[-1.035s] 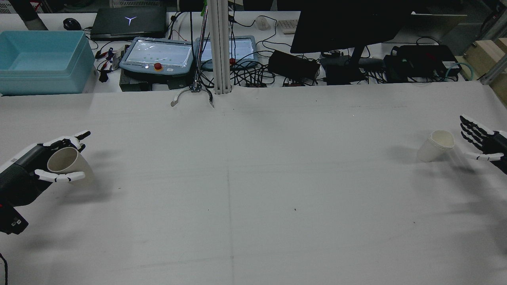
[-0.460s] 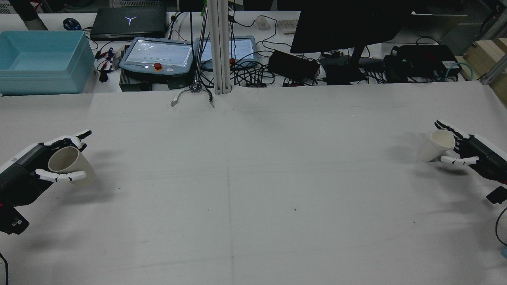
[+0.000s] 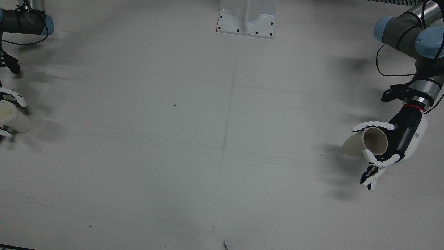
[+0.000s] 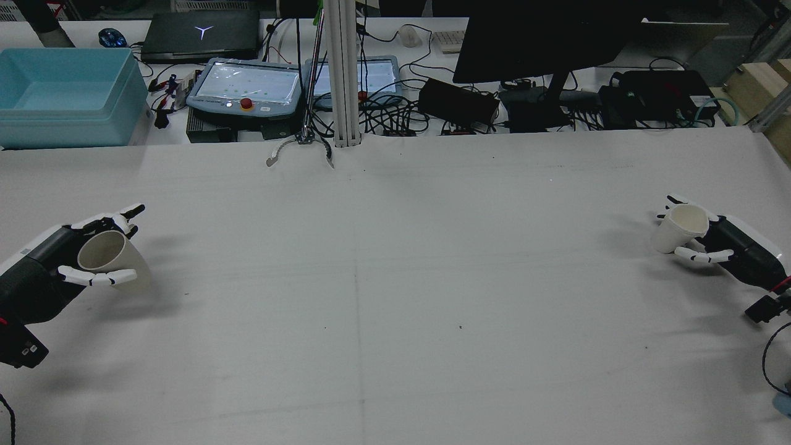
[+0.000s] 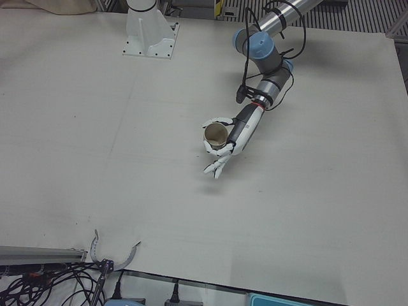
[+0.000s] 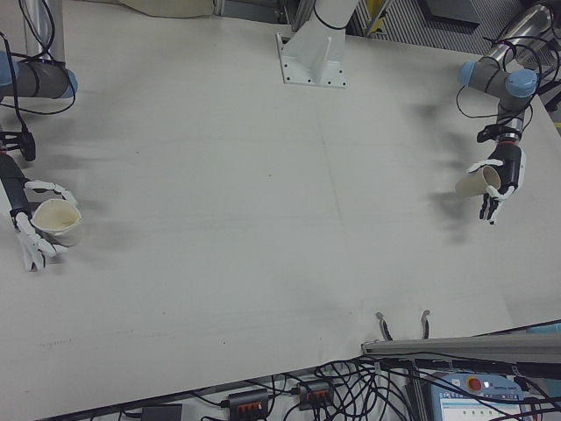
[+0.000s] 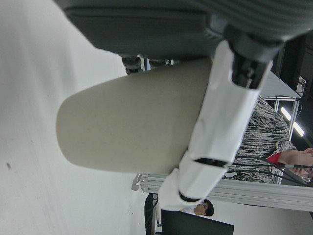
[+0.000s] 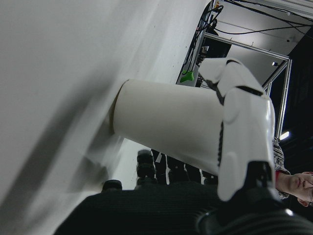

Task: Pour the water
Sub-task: 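Reach the right hand to the other paper cup and grasp it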

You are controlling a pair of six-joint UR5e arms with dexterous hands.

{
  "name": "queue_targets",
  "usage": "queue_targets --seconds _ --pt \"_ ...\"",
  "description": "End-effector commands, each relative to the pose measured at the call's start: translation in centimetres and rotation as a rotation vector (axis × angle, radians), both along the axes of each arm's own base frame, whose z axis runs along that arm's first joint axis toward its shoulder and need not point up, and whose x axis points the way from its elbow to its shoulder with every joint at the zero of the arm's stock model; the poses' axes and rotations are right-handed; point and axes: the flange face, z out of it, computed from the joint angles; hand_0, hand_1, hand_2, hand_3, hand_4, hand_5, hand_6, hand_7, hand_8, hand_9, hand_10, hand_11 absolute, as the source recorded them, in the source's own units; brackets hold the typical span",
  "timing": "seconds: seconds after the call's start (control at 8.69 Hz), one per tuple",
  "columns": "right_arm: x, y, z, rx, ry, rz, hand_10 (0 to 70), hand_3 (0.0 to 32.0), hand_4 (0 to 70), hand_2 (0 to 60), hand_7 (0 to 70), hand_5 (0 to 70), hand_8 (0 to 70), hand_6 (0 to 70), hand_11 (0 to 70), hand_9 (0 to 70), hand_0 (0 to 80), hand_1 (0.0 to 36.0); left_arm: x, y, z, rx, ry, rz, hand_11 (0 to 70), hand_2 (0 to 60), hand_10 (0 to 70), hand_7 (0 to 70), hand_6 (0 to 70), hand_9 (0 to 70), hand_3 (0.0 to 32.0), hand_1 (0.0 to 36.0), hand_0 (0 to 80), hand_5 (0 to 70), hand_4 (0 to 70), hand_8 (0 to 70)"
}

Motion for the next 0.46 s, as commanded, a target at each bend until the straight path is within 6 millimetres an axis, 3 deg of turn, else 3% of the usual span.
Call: queue_targets --seconds 0.0,0.12,0.23,0.35 --pt "-0.6 -0.4 -0.8 0.009 -0.012 0.013 0.0 0.0 0.2 32.2 45.1 15.3 31.4 34.3 0.0 44.0 67.0 34.6 0.6 0.5 -0.3 0.001 0.009 0.0 8.8 60.0 2.8 11.2 11.9 0.8 0.0 36.0 80.0 70.0 35.9 2.3" --pt "-0.6 -0.5 -0.8 0.007 -0.017 0.025 0.9 0.0 0.4 37.2 56.1 19.2 44.9 43.1 3.4 60.9 76.8 35.9 0.8 0.5 -0.3 0.001 0.009 0.003 8.7 60.0 2.7 11.1 11.7 0.8 0.0 36.0 80.0 70.0 35.6 2.4" --pt "-0.7 -0.8 -1.4 0.014 -0.022 0.028 5.5 0.0 0.1 44.2 58.6 21.9 49.7 46.3 11.8 67.2 80.0 36.0 0.9 0.6 -0.5 0.003 0.012 0.006 8.5 60.0 2.6 11.0 11.7 0.8 0.0 36.0 80.0 70.0 35.7 2.3" --pt "-0.9 -1.2 -2.3 0.028 -0.033 0.029 10.4 0.0 0.0 54.2 56.7 25.3 51.7 47.6 19.9 69.0 80.0 36.0 1.2 0.9 -0.9 0.007 0.015 0.015 8.4 60.0 2.5 11.0 11.7 0.8 0.0 36.0 80.0 70.0 35.5 2.2"
